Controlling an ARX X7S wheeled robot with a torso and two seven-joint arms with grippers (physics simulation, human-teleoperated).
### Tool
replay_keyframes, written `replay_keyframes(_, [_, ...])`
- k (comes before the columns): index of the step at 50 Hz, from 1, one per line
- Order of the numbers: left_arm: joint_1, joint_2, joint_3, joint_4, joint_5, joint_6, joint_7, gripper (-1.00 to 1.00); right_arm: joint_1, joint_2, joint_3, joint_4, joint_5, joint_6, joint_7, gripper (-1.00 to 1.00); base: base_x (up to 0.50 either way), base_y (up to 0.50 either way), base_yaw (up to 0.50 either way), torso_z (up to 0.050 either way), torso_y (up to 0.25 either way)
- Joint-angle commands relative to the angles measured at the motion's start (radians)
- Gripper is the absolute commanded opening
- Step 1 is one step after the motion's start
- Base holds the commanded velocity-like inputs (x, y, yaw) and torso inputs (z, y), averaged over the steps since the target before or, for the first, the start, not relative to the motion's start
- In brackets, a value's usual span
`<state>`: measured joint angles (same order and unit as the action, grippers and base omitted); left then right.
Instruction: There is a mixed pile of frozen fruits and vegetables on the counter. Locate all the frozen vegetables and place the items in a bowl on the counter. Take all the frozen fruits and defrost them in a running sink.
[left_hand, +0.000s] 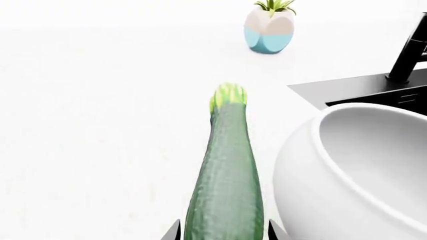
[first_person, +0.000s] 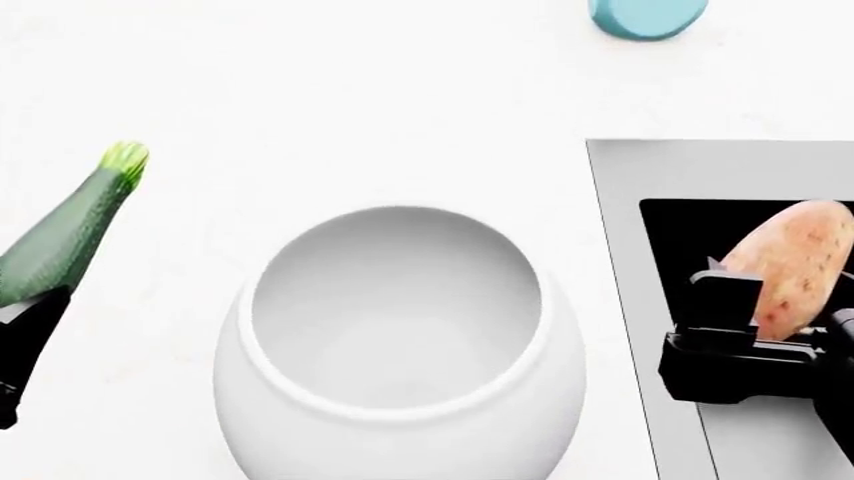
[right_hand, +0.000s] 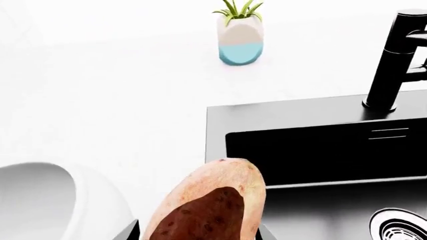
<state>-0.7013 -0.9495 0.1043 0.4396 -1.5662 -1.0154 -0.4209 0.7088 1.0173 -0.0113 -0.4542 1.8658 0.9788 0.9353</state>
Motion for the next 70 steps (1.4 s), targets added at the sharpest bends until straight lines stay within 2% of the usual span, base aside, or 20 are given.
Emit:
replay_keyframes(1, [-0.004, 0.009, 0.006, -0.011, 0.001, 0.02, -0.006, -1.0, 0.069, -0.013, -0.035, 0.04, -0.005, 0.025, 0.001, -1.0, 0.0, 0.0, 0.0, 0.0, 0.0])
replay_keyframes(4, [0.01, 0.005, -0.008, -0.002, 0.001, 0.033, 0.004, -1.0, 0.242, -0.013, -0.15, 0.124, 0.06, 0.125, 0.038, -1.0, 0.0, 0.0, 0.0, 0.0, 0.0])
replay_keyframes(8, [-0.004, 0.016, 0.0, -0.017, 0.01, 0.034, 0.019, -1.0, 0.615, -0.069, -0.332, 0.345, 0.102, 0.346, 0.032, -1.0, 0.0, 0.0, 0.0, 0.0, 0.0])
replay_keyframes(11, [-0.014, 0.013, 0.005, -0.019, 0.016, 0.03, 0.029, -1.0, 0.925, -0.149, -0.473, 0.54, 0.047, 0.578, -0.078, -1.0, 0.0, 0.0, 0.0, 0.0, 0.0])
replay_keyframes(12, [-0.014, 0.015, 0.009, -0.023, 0.019, 0.03, 0.032, -1.0, 0.98, -0.155, -0.529, 0.588, 0.037, 0.587, -0.118, -1.0, 0.0, 0.0, 0.0, 0.0, 0.01])
replay_keyframes(15, [-0.028, 0.02, 0.01, -0.023, 0.012, 0.029, 0.019, -1.0, 1.163, -0.182, -0.774, 0.667, -0.104, 0.589, -0.404, -1.0, 0.0, 0.0, 0.0, 0.0, 0.0])
replay_keyframes(17, [-0.032, 0.025, 0.016, -0.018, 0.006, 0.025, 0.008, -1.0, 1.315, -0.236, -0.971, 0.713, -0.258, 0.589, -0.695, -1.0, 0.0, 0.0, 0.0, 0.0, 0.0])
replay_keyframes(18, [-0.024, 0.016, 0.011, -0.018, 0.004, 0.025, 0.016, -1.0, 1.393, -0.266, -1.062, 0.713, -0.408, 0.547, -0.845, -1.0, 0.0, 0.0, 0.0, 0.0, 0.0])
replay_keyframes(19, [-0.022, 0.013, 0.009, -0.017, 0.004, 0.026, 0.019, -1.0, 1.426, -0.283, -1.095, 0.745, -0.466, 0.541, -0.97, -1.0, 0.0, 0.0, 0.0, 0.0, 0.0])
replay_keyframes(21, [-0.02, 0.008, 0.001, -0.015, -0.001, 0.03, 0.017, -1.0, 1.556, -0.38, -1.288, 0.894, -0.653, 0.497, -1.27, -1.0, 0.0, 0.0, 0.0, 0.005, 0.0])
replay_keyframes(22, [-0.017, 0.006, -0.003, -0.014, -0.004, 0.033, 0.017, -1.0, 1.59, -0.411, -1.368, 0.915, -0.715, 0.465, -1.42, -1.0, 0.0, 0.0, 0.0, 0.0, 0.0])
replay_keyframes(24, [-0.018, 0.014, -0.002, -0.011, -0.003, 0.038, 0.012, -1.0, 1.615, -0.475, -1.446, 0.978, -0.769, 0.438, -1.568, -1.0, 0.0, 0.0, 0.0, 0.0, 0.0])
replay_keyframes(28, [-0.106, 0.008, 0.012, -0.026, -0.068, 0.003, -0.033, -1.0, 1.631, -0.604, -1.521, 1.146, -0.861, 0.358, -1.724, -1.0, 0.0, 0.0, 0.0, 0.0, 0.0])
replay_keyframes(30, [-0.154, 0.003, 0.033, -0.033, -0.085, -0.026, -0.047, -1.0, 1.645, -0.671, -1.563, 1.23, -0.942, 0.315, -1.866, -1.0, 0.0, 0.0, 0.0, 0.0, 0.0])
replay_keyframes(33, [-0.148, 0.021, 0.046, -0.039, -0.061, -0.02, -0.054, -1.0, 1.609, -0.783, -1.65, 1.384, -1.024, 0.227, -2.027, -1.0, 0.0, 0.0, 0.0, 0.0, 0.0])
replay_keyframes(37, [-0.122, 0.02, 0.032, -0.033, -0.055, 0.0, -0.058, -1.0, 1.548, -0.918, -1.687, 1.591, -1.071, 0.122, -2.16, -1.0, 0.0, 0.0, 0.0, 0.0, 0.0])
replay_keyframes(43, [-0.068, 0.004, 0.013, -0.015, -0.035, 0.02, -0.036, -1.0, 1.469, -0.865, -1.629, 1.318, -0.986, 0.225, -2.021, -1.0, 0.0, 0.0, 0.0, 0.0, 0.002])
replay_keyframes(49, [-0.028, -0.012, -0.004, 0.02, -0.043, 0.031, -0.037, -1.0, 1.405, -0.932, -1.629, 1.397, -0.996, 0.192, -2.028, -1.0, 0.0, 0.0, 0.0, 0.0, 0.0])
replay_keyframes(60, [0.0, -0.027, -0.019, 0.032, -0.049, 0.04, -0.031, -1.0, 1.328, -0.979, -1.62, 1.418, -0.987, 0.194, -2.006, -1.0, 0.0, 0.0, 0.0, 0.0, 0.0])
replay_keyframes(70, [-0.02, -0.043, -0.021, 0.019, -0.044, 0.035, -0.014, -1.0, 1.317, -0.958, -1.601, 1.317, -0.945, 0.261, -1.977, -1.0, 0.0, 0.0, 0.0, 0.0, 0.001])
